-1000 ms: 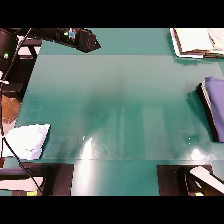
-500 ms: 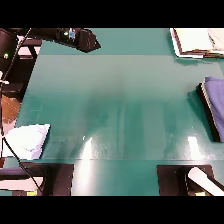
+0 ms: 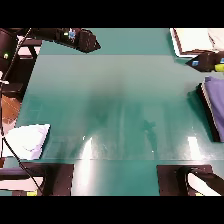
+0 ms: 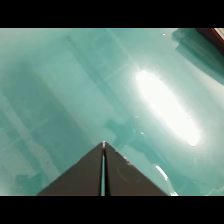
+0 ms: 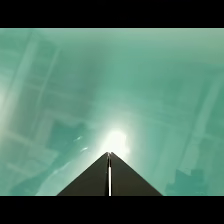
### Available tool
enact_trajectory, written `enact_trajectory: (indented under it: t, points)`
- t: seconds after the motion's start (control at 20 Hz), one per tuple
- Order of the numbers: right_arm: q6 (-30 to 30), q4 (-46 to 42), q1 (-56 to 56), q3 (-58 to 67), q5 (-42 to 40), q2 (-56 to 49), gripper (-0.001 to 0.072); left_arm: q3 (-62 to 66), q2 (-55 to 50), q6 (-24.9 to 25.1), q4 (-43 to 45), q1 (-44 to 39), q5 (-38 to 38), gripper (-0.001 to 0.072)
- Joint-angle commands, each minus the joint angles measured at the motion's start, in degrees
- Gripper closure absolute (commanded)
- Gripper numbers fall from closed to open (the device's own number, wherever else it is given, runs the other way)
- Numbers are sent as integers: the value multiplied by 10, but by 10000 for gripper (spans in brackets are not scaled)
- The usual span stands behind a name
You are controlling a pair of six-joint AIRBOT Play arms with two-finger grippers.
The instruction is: Fold the shirts.
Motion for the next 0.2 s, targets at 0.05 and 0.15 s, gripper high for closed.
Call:
enact_trajectory:
  t: [0.05, 0.15]
  points:
    - [0, 1, 36, 1, -3, 0, 692, 0, 0, 0, 0, 0, 0, 678]
    - [0, 1, 36, 1, -3, 0, 692, 0, 0, 0, 0, 0, 0, 678]
